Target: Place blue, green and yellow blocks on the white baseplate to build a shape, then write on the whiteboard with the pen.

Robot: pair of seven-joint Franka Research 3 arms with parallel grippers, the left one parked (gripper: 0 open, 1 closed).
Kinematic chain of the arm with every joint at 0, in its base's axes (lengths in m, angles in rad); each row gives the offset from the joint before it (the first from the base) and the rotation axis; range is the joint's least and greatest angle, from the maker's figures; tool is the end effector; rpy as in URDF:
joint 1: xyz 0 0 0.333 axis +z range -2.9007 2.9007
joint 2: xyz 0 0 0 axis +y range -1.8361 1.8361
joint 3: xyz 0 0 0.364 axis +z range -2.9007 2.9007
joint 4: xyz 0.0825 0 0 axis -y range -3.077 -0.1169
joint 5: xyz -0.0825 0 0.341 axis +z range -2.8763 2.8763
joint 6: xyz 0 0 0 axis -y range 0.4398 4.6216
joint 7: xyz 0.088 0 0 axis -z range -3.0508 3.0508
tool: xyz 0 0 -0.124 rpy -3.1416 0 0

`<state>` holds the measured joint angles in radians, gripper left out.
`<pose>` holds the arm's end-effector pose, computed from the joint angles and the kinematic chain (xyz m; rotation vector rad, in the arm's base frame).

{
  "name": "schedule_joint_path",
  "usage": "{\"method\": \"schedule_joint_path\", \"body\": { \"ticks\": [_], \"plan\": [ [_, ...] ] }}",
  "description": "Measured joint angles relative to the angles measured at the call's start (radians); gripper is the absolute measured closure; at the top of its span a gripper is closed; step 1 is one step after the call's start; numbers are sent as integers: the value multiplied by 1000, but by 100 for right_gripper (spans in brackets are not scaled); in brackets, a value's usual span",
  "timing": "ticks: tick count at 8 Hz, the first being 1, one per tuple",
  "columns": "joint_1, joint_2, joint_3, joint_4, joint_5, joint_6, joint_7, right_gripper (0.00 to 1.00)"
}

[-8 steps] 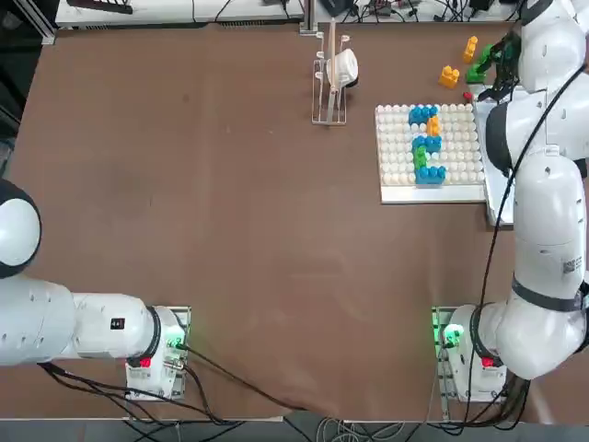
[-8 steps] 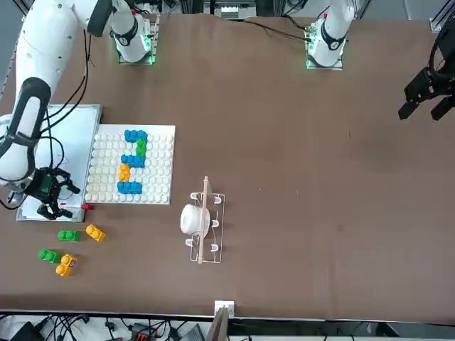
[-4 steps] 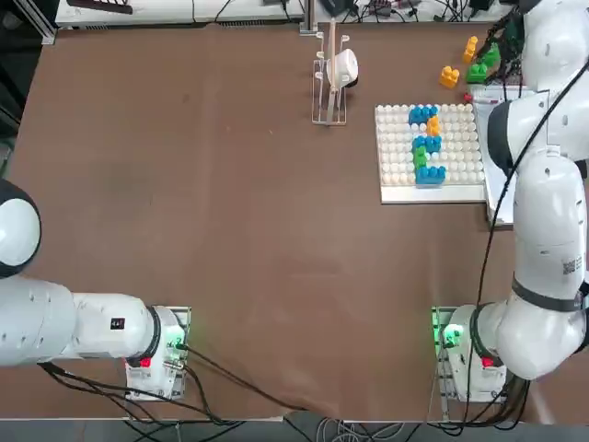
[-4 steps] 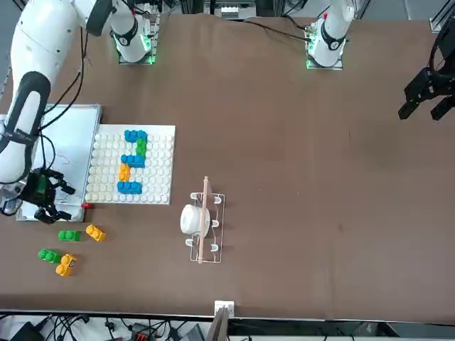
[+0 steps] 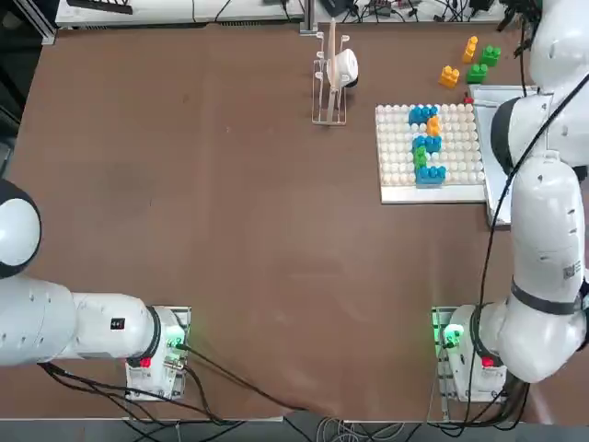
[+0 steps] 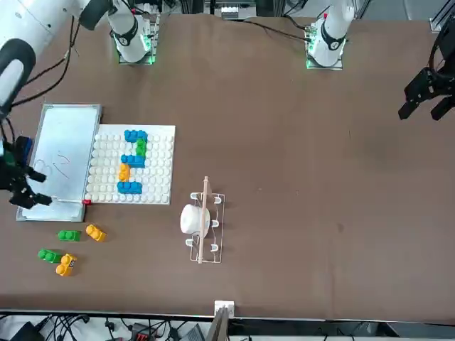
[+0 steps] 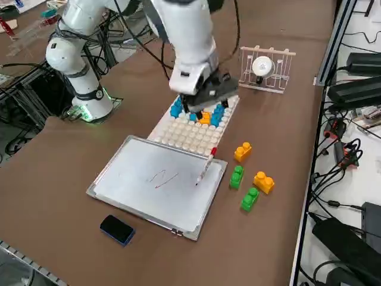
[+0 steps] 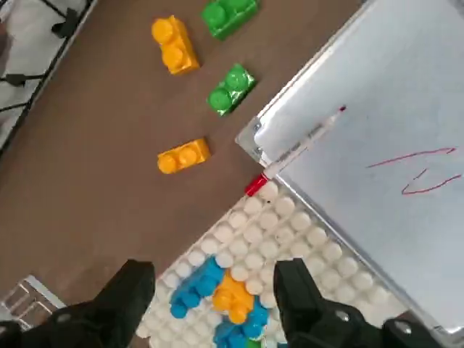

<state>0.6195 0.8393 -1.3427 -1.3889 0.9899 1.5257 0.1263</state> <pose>0.6588 -0.0946 0.4744 -2.7187 1.1337 0.0577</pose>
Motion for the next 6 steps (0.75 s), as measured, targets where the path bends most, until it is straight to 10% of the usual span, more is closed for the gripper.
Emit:
{"method": "schedule_joint_path", "body": {
  "ticks": [6],
  "plan": [
    [79,-10,-64,6,-23,-1,-77,0]
  ]
}}
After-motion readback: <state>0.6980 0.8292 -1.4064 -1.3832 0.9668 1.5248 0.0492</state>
